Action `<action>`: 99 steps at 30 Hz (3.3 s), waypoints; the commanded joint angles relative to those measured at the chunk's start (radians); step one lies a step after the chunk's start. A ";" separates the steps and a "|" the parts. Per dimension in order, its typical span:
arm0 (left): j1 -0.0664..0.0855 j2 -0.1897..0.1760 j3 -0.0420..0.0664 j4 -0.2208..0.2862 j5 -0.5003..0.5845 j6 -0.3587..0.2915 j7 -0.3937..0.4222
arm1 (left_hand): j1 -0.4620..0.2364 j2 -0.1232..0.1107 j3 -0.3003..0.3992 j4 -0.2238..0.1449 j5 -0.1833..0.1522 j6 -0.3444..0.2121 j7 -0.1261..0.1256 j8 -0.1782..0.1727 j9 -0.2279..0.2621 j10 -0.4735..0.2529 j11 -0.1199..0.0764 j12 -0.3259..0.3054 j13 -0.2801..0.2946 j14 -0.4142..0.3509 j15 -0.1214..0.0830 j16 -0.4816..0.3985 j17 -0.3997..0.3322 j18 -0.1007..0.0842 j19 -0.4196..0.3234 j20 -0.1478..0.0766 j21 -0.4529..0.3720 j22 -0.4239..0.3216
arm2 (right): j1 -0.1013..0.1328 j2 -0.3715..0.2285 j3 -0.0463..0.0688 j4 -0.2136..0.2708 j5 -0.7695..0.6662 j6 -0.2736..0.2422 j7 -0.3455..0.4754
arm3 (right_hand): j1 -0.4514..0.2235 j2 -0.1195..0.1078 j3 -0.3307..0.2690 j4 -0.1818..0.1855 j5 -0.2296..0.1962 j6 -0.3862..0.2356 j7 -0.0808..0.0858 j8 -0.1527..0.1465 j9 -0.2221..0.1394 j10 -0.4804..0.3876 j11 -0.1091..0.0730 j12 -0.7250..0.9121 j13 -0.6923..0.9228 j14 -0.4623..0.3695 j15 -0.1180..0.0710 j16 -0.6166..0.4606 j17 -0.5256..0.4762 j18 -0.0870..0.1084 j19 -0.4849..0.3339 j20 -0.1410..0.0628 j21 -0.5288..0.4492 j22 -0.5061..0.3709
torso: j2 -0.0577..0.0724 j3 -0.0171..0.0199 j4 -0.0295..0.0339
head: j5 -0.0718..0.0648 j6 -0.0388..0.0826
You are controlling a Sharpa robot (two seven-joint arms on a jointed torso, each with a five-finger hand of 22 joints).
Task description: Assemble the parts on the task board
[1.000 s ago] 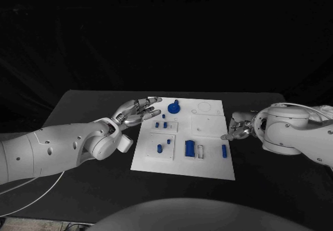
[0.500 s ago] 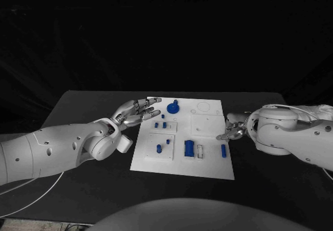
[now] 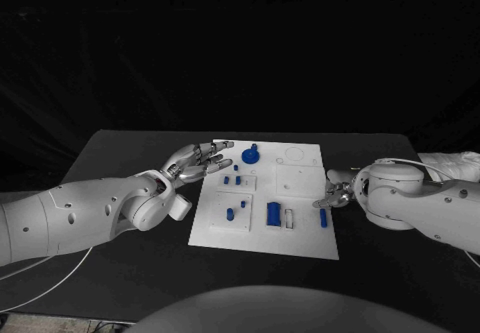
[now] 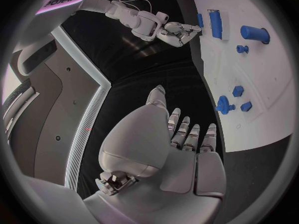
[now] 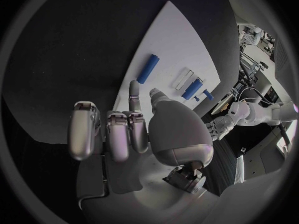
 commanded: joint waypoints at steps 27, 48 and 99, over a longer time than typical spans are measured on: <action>0.000 0.003 0.001 0.003 -0.007 0.018 0.001 | 0.013 -0.002 -0.007 0.000 0.008 0.012 0.002 0.004 0.002 0.002 0.008 0.006 0.001 0.011 0.003 0.006 0.002 0.016 0.005 0.001 0.005 -0.003 | -0.036 0.005 0.000 -0.017 -0.009 0.020 -0.009 | -0.027 -0.004 0.016 -0.018 0.047 -0.033 0.003 -0.012 0.060 0.106 -0.007 0.004 0.263 0.102 -0.007 0.003 0.263 -0.006 -0.015 -0.008 -0.037 0.178 | 0.000 -0.0003 -0.0002 | 0.003 0.000; 0.000 0.006 0.001 0.002 -0.007 0.022 -0.005 | 0.014 -0.002 -0.008 0.000 0.009 0.012 0.006 0.004 0.002 0.002 0.009 0.007 0.001 0.012 0.004 0.006 0.002 0.016 0.003 0.001 0.004 -0.006 | -0.052 0.007 0.000 -0.048 0.144 -0.024 -0.005 | 0.086 -0.037 0.172 -0.172 0.363 -0.120 0.021 -0.043 0.129 0.106 0.009 0.004 0.263 0.102 0.007 0.003 0.263 0.004 -0.041 0.006 -0.089 0.166 | 0.000 -0.0001 0.0002 | 0.008 0.000; 0.000 0.012 0.001 -0.003 -0.011 0.040 -0.020 | 0.021 -0.001 -0.010 -0.001 0.012 0.032 0.020 0.008 0.004 0.005 0.013 0.012 0.001 0.013 0.006 0.009 0.002 0.015 0.002 0.001 0.003 -0.008 | -0.019 0.083 0.000 -0.030 0.498 -0.164 0.022 | -0.018 -0.054 0.283 -0.222 0.407 -0.146 0.019 0.004 0.251 0.106 0.008 0.004 0.263 0.102 0.007 0.003 0.263 0.007 -0.045 0.006 -0.106 0.163 | 0.000 -0.0003 -0.0004 | 0.007 0.000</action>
